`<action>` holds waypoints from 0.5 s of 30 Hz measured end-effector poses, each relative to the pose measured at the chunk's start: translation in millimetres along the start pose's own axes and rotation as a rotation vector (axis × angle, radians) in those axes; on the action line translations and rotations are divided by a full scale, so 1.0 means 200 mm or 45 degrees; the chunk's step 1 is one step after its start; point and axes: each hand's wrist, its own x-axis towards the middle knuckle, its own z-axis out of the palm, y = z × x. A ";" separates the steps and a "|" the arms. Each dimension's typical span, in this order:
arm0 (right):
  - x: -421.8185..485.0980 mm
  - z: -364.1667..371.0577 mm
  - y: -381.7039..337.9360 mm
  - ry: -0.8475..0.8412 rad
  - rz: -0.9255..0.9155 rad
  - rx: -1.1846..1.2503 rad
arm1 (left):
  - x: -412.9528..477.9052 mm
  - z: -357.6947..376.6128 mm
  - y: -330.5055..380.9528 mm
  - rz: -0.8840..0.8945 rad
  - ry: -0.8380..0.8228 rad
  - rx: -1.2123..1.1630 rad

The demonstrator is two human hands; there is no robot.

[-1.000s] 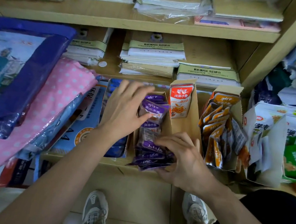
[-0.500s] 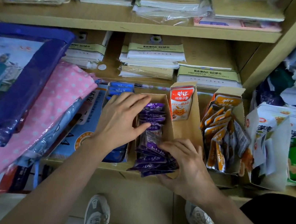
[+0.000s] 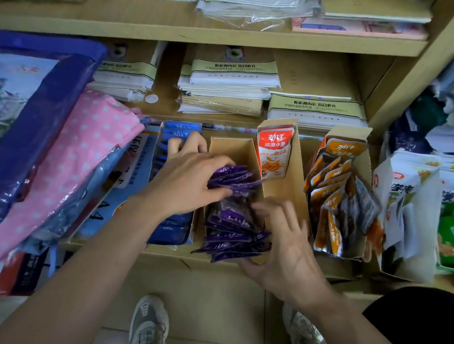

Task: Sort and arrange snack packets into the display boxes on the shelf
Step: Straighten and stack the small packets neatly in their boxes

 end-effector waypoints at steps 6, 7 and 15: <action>0.03 -0.04 -0.04 -0.145 0.086 0.085 | -0.09 -0.04 -0.01 0.059 -0.314 -0.135; 0.03 -0.04 -0.04 -0.171 0.078 0.098 | -0.11 -0.05 0.00 0.063 -0.330 -0.129; 0.09 -0.09 0.02 -0.259 -0.036 0.191 | -0.15 -0.08 0.02 0.126 -0.507 -0.317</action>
